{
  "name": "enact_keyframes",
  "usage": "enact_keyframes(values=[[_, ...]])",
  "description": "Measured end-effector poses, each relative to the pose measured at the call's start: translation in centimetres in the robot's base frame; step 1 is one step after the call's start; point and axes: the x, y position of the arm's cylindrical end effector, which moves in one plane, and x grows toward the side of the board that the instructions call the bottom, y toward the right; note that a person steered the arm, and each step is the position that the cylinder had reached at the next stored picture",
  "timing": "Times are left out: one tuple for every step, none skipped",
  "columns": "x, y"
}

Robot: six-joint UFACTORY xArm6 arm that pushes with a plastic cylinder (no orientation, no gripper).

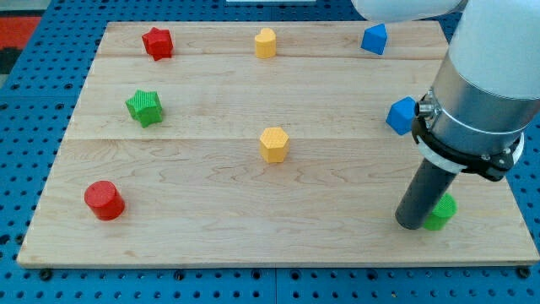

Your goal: Move the green circle to bottom right

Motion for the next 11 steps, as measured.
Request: enact_keyframes(values=[[-2.3, -1.6], [-4.8, -1.9], [-8.5, -1.9], [-9.5, -1.9], [-9.5, -1.9], [-10.3, -2.0], [-11.7, -3.5], [-12.9, -5.9], [-14.3, -8.9], [-14.4, -9.7], [-14.7, -10.9]])
